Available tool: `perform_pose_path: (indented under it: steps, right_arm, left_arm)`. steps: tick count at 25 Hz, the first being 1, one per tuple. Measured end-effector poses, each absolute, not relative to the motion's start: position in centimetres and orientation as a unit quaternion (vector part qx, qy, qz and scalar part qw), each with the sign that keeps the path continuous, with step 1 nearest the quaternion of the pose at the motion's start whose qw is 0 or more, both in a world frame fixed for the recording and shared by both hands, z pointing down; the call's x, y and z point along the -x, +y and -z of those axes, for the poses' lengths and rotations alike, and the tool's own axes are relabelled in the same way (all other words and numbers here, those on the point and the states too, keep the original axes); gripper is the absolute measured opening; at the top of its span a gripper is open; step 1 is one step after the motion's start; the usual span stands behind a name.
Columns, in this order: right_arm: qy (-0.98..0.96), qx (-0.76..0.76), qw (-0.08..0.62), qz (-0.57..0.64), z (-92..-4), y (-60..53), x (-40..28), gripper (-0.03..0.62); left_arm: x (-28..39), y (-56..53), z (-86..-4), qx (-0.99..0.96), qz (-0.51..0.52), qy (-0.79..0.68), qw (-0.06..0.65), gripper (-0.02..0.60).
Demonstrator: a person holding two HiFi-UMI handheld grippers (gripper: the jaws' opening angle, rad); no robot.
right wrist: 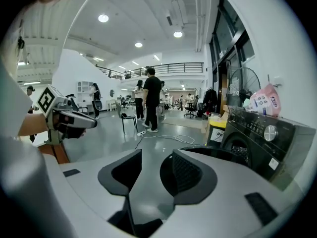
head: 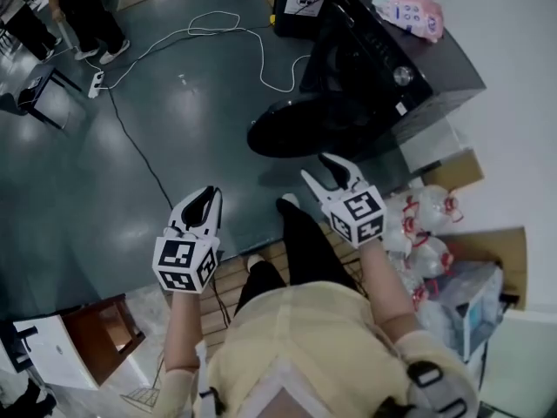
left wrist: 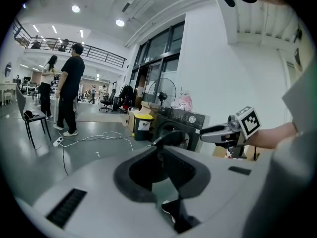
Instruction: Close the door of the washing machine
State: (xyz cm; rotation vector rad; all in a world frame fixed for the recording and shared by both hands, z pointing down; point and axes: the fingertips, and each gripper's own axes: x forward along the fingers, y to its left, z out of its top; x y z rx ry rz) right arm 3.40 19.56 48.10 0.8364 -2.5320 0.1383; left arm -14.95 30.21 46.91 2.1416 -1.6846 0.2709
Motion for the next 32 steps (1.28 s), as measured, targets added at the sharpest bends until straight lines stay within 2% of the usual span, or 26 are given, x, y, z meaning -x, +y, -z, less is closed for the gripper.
perform_pose_path:
  steps: [14, 23, 32]
  right_arm:
    - [-0.917, -0.28, 0.285, -0.003, -49.6, 11.1, -2.3, 0.186]
    - [-0.907, -0.245, 0.336, 0.065, -51.5, 4.6, -1.5, 0.186]
    - [-0.903, -0.187, 0.38, 0.077, -53.2, -1.1, -2.4, 0.186]
  left_arm:
    - [14.6, 22.6, -48.1, -0.758, -0.1, -0.608, 0.213, 0.041]
    - [13.9, 15.0, -49.9, -0.763, -0.101, -0.597, 0.227, 0.041]
    - [13.3, 6.8, -49.9, -0.748, -0.096, -0.61, 0.244, 0.041]
